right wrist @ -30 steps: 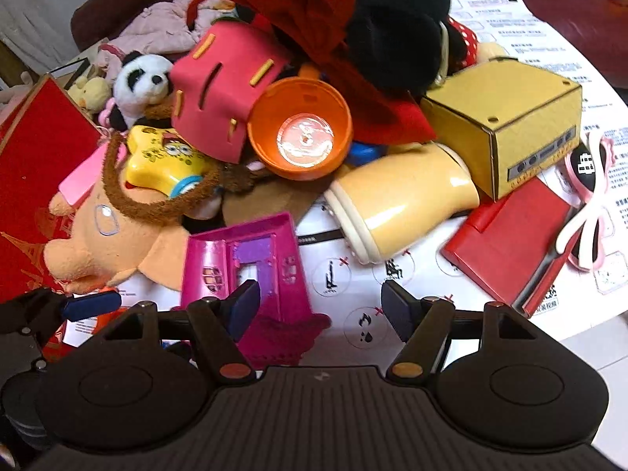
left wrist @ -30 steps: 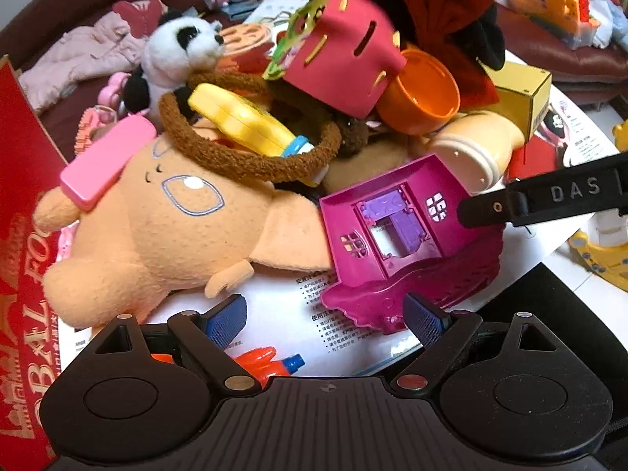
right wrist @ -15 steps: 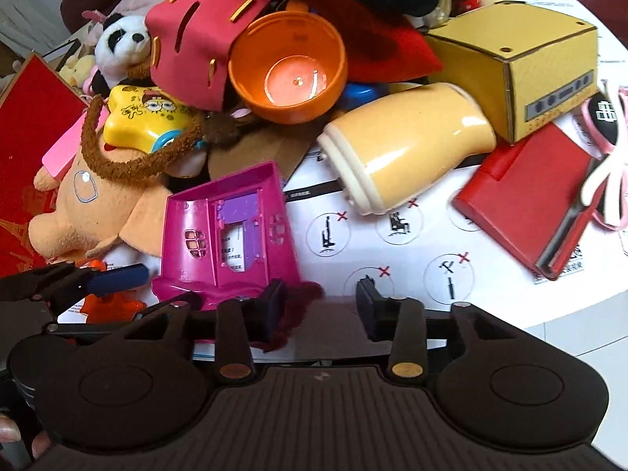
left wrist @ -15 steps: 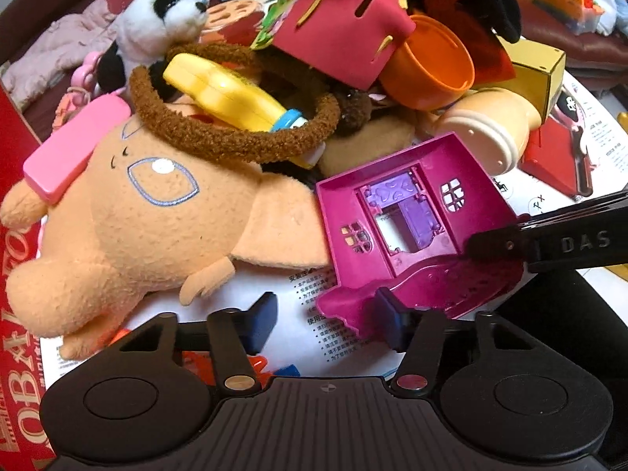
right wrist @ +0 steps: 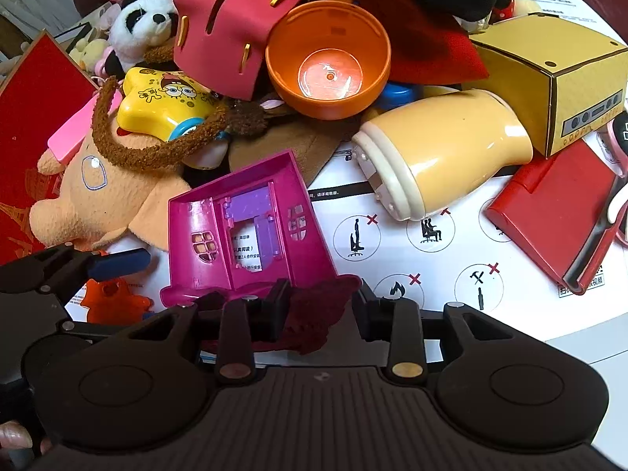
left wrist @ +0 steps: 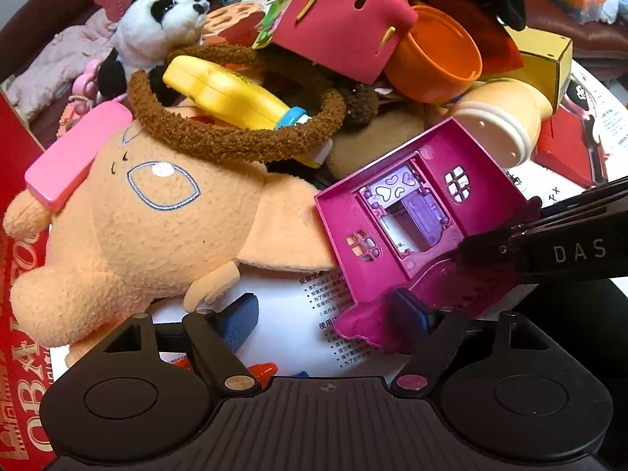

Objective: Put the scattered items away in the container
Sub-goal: 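Close both grippers on the edges of the magenta toy house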

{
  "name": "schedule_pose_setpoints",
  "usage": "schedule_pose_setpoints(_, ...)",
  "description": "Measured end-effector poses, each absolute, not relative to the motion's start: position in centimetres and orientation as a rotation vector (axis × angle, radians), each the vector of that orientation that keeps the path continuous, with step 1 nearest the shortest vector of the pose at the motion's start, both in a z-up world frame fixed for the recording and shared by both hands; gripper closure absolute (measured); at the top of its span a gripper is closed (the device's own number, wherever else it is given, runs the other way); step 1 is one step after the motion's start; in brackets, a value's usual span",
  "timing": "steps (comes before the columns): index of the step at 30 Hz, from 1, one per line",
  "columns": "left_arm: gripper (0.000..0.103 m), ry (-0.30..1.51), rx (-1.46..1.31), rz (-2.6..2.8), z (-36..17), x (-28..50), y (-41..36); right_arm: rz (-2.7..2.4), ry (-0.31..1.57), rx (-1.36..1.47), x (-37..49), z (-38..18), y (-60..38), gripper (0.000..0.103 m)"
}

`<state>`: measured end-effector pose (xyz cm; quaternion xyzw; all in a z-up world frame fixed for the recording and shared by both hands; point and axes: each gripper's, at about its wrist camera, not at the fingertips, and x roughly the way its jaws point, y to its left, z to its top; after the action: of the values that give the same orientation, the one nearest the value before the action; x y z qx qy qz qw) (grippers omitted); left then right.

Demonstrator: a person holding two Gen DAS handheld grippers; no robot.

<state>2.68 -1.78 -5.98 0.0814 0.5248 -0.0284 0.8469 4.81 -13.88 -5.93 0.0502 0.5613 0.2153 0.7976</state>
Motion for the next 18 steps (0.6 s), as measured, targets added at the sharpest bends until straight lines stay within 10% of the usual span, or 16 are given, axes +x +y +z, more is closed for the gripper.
schedule_pose_setpoints(7, 0.035, 1.107, 0.110, -0.083, -5.8, 2.7, -0.8, 0.463, 1.203, 0.109, 5.0, -5.9, -13.8, 0.064)
schedule_pose_setpoints(18, 0.015, 1.131, 0.124, -0.072, -6.0, 2.9, -0.4, 0.473, 1.192, 0.106, 4.9, -6.0, -14.1, 0.065)
